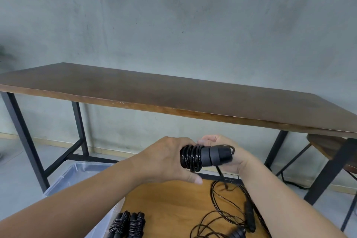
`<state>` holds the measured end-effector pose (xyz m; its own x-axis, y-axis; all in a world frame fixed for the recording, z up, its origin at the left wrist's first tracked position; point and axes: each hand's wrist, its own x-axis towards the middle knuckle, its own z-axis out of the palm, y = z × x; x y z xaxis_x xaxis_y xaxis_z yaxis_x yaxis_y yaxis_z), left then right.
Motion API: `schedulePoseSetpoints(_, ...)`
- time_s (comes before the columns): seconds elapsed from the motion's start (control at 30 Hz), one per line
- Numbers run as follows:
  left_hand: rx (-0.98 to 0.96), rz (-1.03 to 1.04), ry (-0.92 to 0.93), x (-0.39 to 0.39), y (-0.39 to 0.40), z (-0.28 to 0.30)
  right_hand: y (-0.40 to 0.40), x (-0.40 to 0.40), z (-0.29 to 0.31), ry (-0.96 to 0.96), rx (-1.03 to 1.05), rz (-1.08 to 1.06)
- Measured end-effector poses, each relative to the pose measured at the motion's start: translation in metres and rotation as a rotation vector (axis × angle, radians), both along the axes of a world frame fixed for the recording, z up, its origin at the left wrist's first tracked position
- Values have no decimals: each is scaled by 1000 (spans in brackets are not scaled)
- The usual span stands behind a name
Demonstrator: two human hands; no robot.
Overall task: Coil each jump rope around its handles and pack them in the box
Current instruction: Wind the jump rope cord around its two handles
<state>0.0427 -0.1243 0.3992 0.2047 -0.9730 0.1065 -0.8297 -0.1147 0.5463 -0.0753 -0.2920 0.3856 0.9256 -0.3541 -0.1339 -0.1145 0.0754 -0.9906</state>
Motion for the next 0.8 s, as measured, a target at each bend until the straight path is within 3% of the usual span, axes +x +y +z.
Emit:
schedulePoseSetpoints(0.13,-136,128,89,6,-2,-4,16,4,-22,-53,15,-100)
schedulePoseSetpoints(0.3,-116,174,-151,17,-6,-6,39,5,-25,14,-81,-182)
schedulePoseSetpoints(0.67,-93,272,-244,36,-24,-20,57,4,-32,261,-649,-159)
schedulePoseSetpoints(0.8,-23,239,-409,36,-28,-24,57,3,-28,370,-851,-141)
